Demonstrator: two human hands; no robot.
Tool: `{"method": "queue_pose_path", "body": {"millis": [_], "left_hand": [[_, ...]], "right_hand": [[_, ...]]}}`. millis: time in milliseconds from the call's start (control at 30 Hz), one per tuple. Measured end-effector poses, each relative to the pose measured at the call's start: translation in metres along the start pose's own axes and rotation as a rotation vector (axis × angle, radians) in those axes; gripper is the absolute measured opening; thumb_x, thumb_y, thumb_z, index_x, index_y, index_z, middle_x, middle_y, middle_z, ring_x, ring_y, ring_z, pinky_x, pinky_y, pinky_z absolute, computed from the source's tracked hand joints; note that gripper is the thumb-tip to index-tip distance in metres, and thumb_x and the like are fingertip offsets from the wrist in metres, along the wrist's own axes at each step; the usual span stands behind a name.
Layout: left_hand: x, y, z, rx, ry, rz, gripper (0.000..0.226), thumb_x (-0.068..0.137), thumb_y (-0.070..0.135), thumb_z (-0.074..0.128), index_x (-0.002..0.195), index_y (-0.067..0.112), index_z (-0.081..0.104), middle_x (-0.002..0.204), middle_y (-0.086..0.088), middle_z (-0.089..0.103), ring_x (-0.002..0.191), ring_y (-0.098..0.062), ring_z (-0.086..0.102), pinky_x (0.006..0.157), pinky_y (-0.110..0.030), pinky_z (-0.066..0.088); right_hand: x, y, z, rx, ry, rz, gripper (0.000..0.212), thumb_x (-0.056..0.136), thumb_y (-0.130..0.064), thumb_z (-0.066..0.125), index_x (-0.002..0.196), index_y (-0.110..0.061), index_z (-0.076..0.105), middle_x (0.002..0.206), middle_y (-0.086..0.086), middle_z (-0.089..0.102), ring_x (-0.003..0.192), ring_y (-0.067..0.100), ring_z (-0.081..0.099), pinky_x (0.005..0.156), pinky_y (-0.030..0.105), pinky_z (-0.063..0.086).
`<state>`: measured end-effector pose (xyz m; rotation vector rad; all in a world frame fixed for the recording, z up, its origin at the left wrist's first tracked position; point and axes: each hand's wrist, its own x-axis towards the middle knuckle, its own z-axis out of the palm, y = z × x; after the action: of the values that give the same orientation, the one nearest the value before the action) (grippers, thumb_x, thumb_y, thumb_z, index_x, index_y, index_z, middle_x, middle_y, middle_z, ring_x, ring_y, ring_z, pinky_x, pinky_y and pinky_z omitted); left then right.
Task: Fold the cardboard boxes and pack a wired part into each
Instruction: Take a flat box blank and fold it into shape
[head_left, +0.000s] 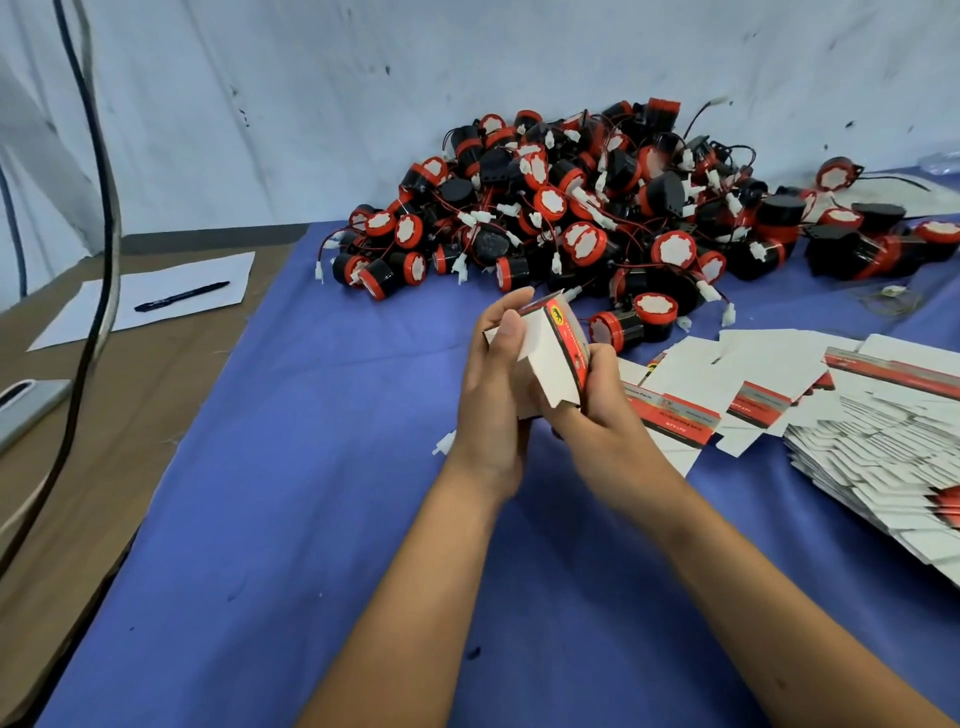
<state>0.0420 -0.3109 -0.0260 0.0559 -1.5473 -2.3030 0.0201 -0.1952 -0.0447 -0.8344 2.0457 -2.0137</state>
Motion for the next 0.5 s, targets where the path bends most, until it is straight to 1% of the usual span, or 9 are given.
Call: {"method": "queue_pose_path", "body": {"millis": [67, 100, 167, 200, 267, 300, 367, 400, 500], "left_hand": [[-0.002, -0.003, 0.003, 0.080, 0.088, 0.074, 0.042, 0.099, 0.051, 0.046, 0.130, 0.026, 0.059, 0.120, -0.004, 0.071, 0.109, -0.019, 0.070, 0.087, -0.037, 0.060], [-0.002, -0.004, 0.002, 0.102, 0.120, 0.097, 0.042, 0.101, 0.050, 0.045, 0.130, 0.024, 0.058, 0.122, -0.006, 0.070, 0.110, -0.021, 0.070, 0.088, -0.041, 0.061], [-0.001, -0.002, -0.001, 0.108, 0.149, 0.099, 0.038, 0.107, 0.046, 0.044, 0.131, 0.020, 0.058, 0.125, -0.011, 0.069, 0.113, -0.028, 0.070, 0.091, -0.052, 0.059], [0.000, 0.000, -0.003, 0.116, 0.162, 0.104, 0.036, 0.109, 0.043, 0.044, 0.131, 0.019, 0.058, 0.124, -0.013, 0.069, 0.110, -0.029, 0.070, 0.087, -0.053, 0.060], [0.000, 0.004, -0.003, 0.206, 0.157, 0.165, 0.035, 0.108, 0.043, 0.046, 0.130, 0.018, 0.057, 0.119, -0.014, 0.068, 0.096, -0.025, 0.070, 0.070, -0.043, 0.060], [-0.002, 0.004, -0.001, 0.258, 0.125, 0.212, 0.034, 0.108, 0.039, 0.046, 0.132, 0.017, 0.057, 0.119, -0.014, 0.068, 0.093, -0.025, 0.069, 0.066, -0.039, 0.060], [-0.004, 0.002, 0.002, 0.300, 0.047, 0.264, 0.031, 0.111, 0.029, 0.044, 0.136, 0.014, 0.055, 0.121, -0.012, 0.068, 0.098, -0.026, 0.070, 0.072, -0.039, 0.062], [-0.004, 0.001, 0.003, 0.286, 0.016, 0.260, 0.034, 0.112, 0.030, 0.040, 0.138, 0.015, 0.055, 0.123, -0.012, 0.068, 0.099, -0.025, 0.070, 0.074, -0.038, 0.061], [-0.006, 0.003, 0.004, 0.197, -0.071, 0.207, 0.053, 0.110, 0.051, 0.022, 0.144, 0.028, 0.055, 0.130, -0.013, 0.068, 0.105, -0.027, 0.070, 0.076, -0.039, 0.060]], "right_hand": [[-0.002, -0.001, 0.000, 0.054, -0.108, 0.014, 0.028, 0.098, -0.019, 0.056, 0.120, -0.022, 0.040, 0.094, -0.027, 0.058, 0.089, -0.006, 0.055, 0.074, 0.020, 0.049], [-0.003, -0.002, -0.001, 0.076, -0.163, 0.006, 0.035, 0.098, -0.019, 0.056, 0.127, -0.021, 0.037, 0.101, -0.025, 0.059, 0.094, -0.005, 0.056, 0.077, 0.021, 0.050], [-0.005, -0.004, -0.001, 0.137, -0.245, -0.006, 0.049, 0.098, -0.026, 0.061, 0.138, -0.022, 0.034, 0.121, -0.014, 0.061, 0.110, 0.000, 0.058, 0.086, 0.026, 0.053], [-0.005, -0.006, 0.000, 0.159, -0.244, 0.001, 0.051, 0.097, -0.037, 0.062, 0.139, -0.024, 0.035, 0.125, -0.005, 0.061, 0.110, 0.004, 0.059, 0.084, 0.028, 0.053], [-0.003, -0.011, 0.004, 0.200, -0.144, 0.035, 0.052, 0.092, -0.055, 0.060, 0.128, -0.020, 0.046, 0.111, 0.012, 0.061, 0.093, 0.016, 0.061, 0.069, 0.031, 0.050], [-0.001, -0.012, 0.006, 0.206, -0.070, 0.043, 0.052, 0.090, -0.058, 0.060, 0.119, -0.016, 0.051, 0.100, 0.014, 0.061, 0.084, 0.021, 0.061, 0.062, 0.034, 0.047], [0.002, -0.010, 0.006, 0.179, 0.038, 0.015, 0.044, 0.091, -0.056, 0.064, 0.107, -0.017, 0.055, 0.083, 0.008, 0.060, 0.072, 0.023, 0.059, 0.053, 0.035, 0.043], [0.003, -0.009, 0.006, 0.179, 0.058, -0.016, 0.038, 0.092, -0.053, 0.064, 0.106, -0.018, 0.054, 0.080, 0.007, 0.060, 0.068, 0.023, 0.059, 0.050, 0.034, 0.044], [0.003, -0.007, 0.007, 0.202, 0.096, -0.080, 0.026, 0.100, -0.038, 0.060, 0.112, -0.019, 0.048, 0.087, 0.014, 0.062, 0.066, 0.031, 0.064, 0.046, 0.037, 0.051]]}}
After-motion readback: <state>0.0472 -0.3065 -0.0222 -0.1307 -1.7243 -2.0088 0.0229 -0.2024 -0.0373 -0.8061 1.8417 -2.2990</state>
